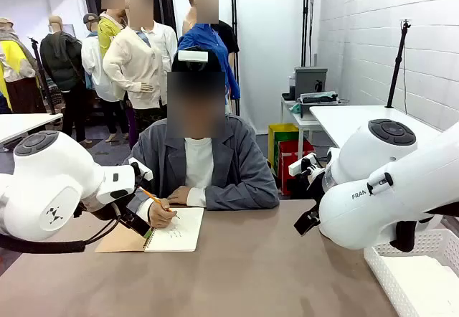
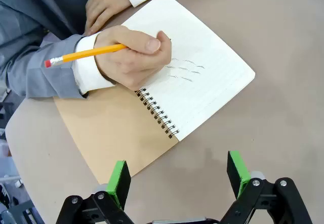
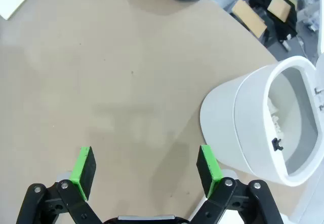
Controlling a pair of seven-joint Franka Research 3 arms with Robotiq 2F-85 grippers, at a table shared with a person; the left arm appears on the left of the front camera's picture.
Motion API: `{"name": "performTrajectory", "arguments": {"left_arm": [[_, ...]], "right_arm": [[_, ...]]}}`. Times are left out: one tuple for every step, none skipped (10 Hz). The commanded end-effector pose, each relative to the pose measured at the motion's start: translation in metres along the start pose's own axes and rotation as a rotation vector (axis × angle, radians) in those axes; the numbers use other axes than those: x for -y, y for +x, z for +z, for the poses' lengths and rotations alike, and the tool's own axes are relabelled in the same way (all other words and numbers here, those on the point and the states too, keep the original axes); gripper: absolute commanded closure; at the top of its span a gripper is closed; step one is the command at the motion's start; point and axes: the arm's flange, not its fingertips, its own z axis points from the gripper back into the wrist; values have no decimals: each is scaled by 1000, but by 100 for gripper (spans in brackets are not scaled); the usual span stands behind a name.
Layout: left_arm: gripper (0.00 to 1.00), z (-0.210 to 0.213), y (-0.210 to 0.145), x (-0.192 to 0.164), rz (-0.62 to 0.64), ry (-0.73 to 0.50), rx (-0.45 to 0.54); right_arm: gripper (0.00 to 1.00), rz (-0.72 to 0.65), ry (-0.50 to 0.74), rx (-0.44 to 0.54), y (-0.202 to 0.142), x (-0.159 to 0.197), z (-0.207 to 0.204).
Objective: Sort the paper based on its condition.
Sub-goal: If a person hands you a paper, place it in the Organizing basket , and if it's crumpled, put it in the Trash can.
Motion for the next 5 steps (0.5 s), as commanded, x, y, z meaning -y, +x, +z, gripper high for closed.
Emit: {"name": "performTrajectory", "arguments": {"left_arm": [[0,0,0,0,0,0,0],[0,0,0,0,0,0,0],[0,0,0,0,0,0,0],[0,0,0,0,0,0,0],[0,0,0,0,0,0,0]], "right_arm": [[0,0,0,1,0,0,0],[0,0,0,1,0,0,0],[0,0,0,1,0,0,0],[0,0,0,1,0,0,0],[0,0,0,1,0,0,0]]}}
